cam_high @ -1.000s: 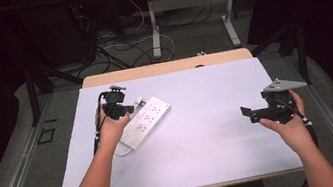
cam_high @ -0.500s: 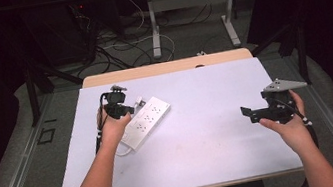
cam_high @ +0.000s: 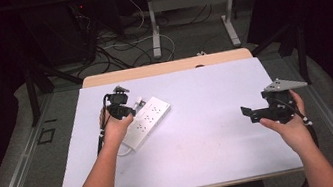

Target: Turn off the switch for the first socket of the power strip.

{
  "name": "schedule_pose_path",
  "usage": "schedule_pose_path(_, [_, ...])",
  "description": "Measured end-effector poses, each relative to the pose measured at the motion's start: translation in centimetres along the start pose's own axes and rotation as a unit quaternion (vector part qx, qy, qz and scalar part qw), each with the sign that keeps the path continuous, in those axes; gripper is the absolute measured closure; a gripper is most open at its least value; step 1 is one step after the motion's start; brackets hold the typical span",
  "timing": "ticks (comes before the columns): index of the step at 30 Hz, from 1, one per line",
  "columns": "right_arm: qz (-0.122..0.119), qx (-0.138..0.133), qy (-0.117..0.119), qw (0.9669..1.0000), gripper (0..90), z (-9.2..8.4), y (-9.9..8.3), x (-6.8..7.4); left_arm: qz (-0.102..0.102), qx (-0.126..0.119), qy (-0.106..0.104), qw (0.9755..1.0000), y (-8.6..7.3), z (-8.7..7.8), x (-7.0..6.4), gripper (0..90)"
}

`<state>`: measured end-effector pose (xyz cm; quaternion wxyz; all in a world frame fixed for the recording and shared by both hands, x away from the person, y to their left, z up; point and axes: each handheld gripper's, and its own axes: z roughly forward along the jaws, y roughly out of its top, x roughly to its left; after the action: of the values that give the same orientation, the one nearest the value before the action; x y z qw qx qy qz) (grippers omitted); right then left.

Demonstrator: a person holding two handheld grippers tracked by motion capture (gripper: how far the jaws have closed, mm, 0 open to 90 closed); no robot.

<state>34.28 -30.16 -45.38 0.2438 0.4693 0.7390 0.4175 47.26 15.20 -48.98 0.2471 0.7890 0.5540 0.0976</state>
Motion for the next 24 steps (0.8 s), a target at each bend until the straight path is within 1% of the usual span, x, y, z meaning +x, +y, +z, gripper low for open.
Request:
schedule_pose_path(2, [-0.007,-0.001,0.001,1.0,6.4,0.0,0.0,-0.1,0.002,0.008,0.001,1.0,0.0,0.2,0.0,90.0])
schedule_pose_path(6, [-0.006,0.0,0.0,1.0,6.5,0.0,0.0,-0.2,0.002,0.012,0.002,0.9999,0.0,0.4,-0.1,90.0])
schedule_pose_path(7, [-0.007,0.0,0.0,1.0,6.5,0.0,0.0,-0.2,-0.004,0.01,0.0,0.9999,-0.1,0.5,-0.2,90.0])
schedule_pose_path(8, [-0.006,0.0,0.0,1.0,6.5,0.0,0.0,-0.2,0.002,0.014,0.002,0.9999,0.0,0.5,-0.1,90.0])
schedule_pose_path(10, [-0.006,0.0,0.0,1.0,6.5,0.0,0.0,-0.2,0.002,0.016,0.001,0.9999,0.0,0.6,-0.2,90.0])
schedule_pose_path(12, [-0.006,0.001,0.0,1.0,6.5,0.0,0.0,-0.2,0.001,0.019,0.003,0.9998,-0.1,0.7,-0.2,90.0])
schedule_pose_path(13, [-0.006,0.001,0.0,1.0,6.6,0.0,0.0,-0.2,-0.005,0.019,0.002,0.9998,-0.1,0.8,-0.3,90.0])
schedule_pose_path(14, [-0.006,0.001,0.0,1.0,6.6,0.0,0.0,-0.2,0.0,0.022,0.003,0.9997,-0.1,0.8,-0.3,90.0])
schedule_pose_path(15, [-0.006,0.001,0.0,1.0,6.6,0.0,0.0,-0.2,0.001,0.023,0.004,0.9997,-0.1,0.9,-0.3,90.0])
schedule_pose_path(18, [0.001,0.002,0.002,1.0,6.7,0.0,0.0,-0.1,-0.003,0.026,0.003,0.9997,-0.2,1.1,-0.2,90.0])
schedule_pose_path(20, [-0.002,0.002,0.0,1.0,6.7,0.0,0.0,-0.2,-0.004,0.025,0.004,0.9997,-0.4,1.2,-0.1,90.0])
schedule_pose_path(21, [0.0,0.003,0.001,1.0,6.7,0.0,0.0,-0.1,-0.004,0.025,0.003,0.9997,-0.4,1.3,0.0,90.0])
schedule_pose_path(22, [0.0,0.003,0.001,1.0,6.7,0.0,0.0,-0.1,-0.008,0.024,0.001,0.9997,-0.5,1.3,-0.1,90.0])
schedule_pose_path(24, [0.001,0.004,0.002,1.0,6.7,0.0,0.0,-0.1,-0.004,0.027,0.002,0.9996,-0.5,1.4,0.0,90.0])
